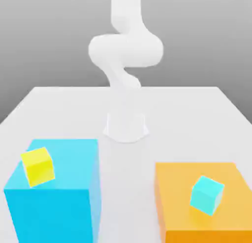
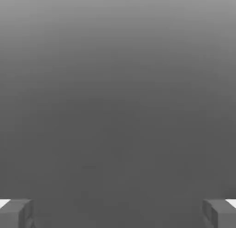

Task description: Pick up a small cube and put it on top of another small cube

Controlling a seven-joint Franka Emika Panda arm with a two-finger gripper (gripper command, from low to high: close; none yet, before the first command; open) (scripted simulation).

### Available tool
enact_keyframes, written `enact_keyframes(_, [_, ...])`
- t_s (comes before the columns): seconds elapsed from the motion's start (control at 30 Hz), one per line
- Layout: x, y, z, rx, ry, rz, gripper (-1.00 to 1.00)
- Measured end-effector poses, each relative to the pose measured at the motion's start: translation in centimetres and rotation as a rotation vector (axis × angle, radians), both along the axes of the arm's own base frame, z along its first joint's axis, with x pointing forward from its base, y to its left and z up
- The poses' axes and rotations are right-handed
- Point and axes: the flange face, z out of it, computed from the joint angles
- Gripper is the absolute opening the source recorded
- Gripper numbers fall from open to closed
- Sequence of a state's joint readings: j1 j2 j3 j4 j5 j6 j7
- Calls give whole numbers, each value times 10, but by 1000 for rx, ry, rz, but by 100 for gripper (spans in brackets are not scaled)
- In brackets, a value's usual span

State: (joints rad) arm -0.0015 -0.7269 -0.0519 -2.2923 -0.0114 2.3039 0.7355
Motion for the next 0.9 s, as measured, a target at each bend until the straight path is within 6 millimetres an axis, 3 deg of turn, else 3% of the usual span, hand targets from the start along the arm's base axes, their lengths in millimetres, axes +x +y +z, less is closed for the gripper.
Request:
enact_keyframes(0.23, [64, -95, -108, -52, 224, 25, 0])
enact_keyframes(0.37, [78, -151, -179, -64, 350, 43, 0])
enact_keyframes(0.47, [78, -193, -233, -64, 444, 61, 0])
enact_keyframes(0.57, [68, -232, -289, -57, 536, 80, 0])
enact_keyframes(0.73, [26, -298, -379, -26, 686, 103, 0])
enact_keyframes(0.8, [7, -307, -419, -10, 746, 129, 0])
enact_keyframes(0.9, [-36, -299, -486, 33, 837, 153, 0])
